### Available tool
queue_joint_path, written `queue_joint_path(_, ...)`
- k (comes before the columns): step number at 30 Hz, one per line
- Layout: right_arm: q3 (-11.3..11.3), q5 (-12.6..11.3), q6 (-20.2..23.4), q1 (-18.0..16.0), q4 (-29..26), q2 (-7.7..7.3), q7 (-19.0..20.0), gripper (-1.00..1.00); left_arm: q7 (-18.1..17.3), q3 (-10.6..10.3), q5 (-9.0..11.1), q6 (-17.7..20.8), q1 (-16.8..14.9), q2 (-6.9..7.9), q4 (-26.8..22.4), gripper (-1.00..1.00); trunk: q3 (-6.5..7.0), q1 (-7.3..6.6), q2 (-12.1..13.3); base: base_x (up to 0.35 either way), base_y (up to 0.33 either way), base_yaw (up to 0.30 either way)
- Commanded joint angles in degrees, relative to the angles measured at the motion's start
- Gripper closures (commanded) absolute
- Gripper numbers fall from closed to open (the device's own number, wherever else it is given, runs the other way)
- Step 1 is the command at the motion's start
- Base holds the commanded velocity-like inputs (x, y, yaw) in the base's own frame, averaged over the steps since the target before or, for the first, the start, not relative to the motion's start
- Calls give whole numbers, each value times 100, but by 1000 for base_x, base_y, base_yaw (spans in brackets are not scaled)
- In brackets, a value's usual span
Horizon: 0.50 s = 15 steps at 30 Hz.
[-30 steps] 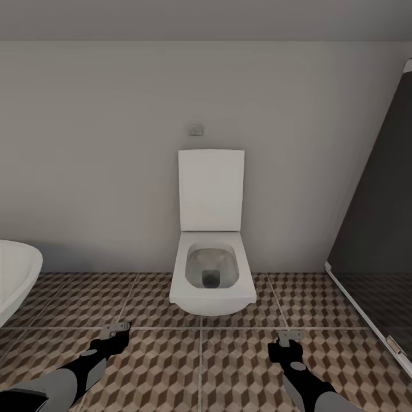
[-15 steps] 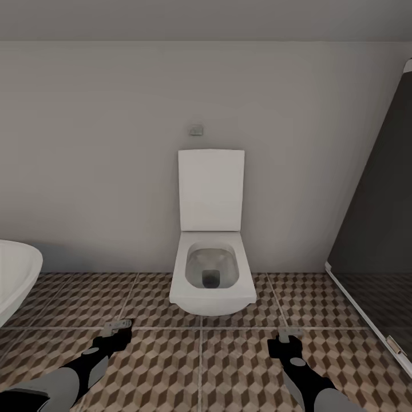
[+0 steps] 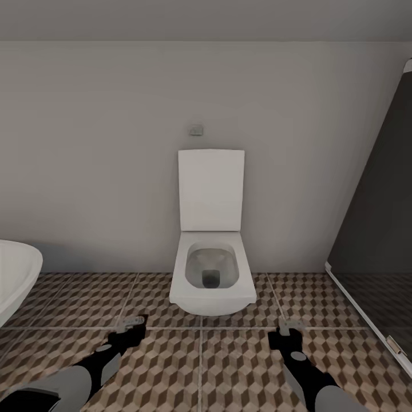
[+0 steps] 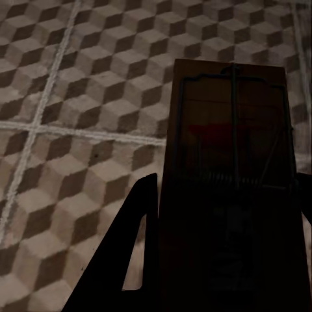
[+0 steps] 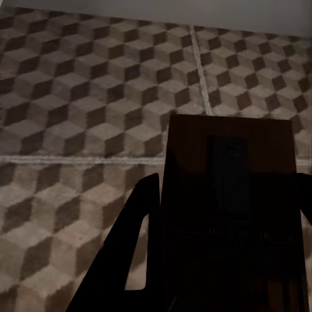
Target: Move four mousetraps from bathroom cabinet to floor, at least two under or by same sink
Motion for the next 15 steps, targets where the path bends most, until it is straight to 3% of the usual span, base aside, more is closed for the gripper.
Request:
queue_joint_path(1,-42,49,-22,-4,-26,4,3,100,4,-47,47,-20,-4,-25,1,100,-5,-1,-2,0,0,0)
queue_joint_path(10,-32,56,-7,-4,-98,-18,17,100,10,-46,48,-21,-4,-73,-19,100,-5,-1,-2,0,-1,0)
queue_joint_path(15,-31,57,-5,-4,-100,-16,13,100,2,-46,54,-26,-4,-76,-12,100,-5,-1,-2,0,-155,0)
